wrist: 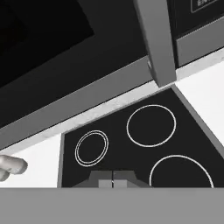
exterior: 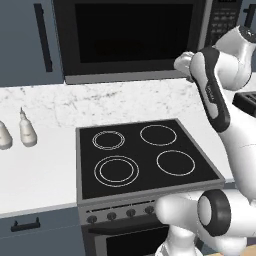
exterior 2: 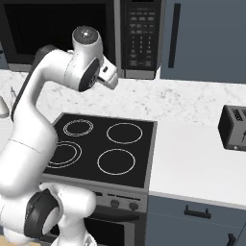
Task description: Open the microwave, place the bowl with waffle inside the microwave, then close the microwave door and turn it on.
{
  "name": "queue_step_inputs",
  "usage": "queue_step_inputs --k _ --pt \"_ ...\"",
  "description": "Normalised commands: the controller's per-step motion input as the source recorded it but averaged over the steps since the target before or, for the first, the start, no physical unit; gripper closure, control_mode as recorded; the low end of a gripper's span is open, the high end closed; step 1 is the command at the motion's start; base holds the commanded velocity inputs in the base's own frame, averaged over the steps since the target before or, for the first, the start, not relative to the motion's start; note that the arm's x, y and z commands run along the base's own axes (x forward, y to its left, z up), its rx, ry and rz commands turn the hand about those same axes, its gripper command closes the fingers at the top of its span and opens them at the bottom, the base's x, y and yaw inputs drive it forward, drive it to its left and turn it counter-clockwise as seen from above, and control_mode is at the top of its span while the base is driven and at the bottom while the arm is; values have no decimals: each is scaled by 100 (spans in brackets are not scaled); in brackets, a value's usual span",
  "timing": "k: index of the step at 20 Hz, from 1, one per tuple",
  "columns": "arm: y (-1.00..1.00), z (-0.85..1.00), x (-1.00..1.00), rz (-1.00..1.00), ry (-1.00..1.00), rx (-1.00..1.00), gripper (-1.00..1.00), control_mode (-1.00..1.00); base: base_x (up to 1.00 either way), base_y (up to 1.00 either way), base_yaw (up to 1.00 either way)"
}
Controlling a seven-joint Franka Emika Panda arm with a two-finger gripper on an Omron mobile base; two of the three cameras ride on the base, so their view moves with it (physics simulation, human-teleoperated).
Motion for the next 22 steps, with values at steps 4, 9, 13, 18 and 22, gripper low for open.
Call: queue_step_inputs --k 4,9,13,18,22 --pt "-86 7 -83 -2 -7 14 100 -100 0 0 0" --pt "-87 37 -41 -10 -6 26 100 -100 0 0 0" --pt "-58 42 -15 -19 -17 28 100 -100 0 0 0" --pt "-12 9 0 -28 -32 21 100 -100 0 0 0" --pt "0 0 0 -23 -24 18 100 -100 0 0 0"
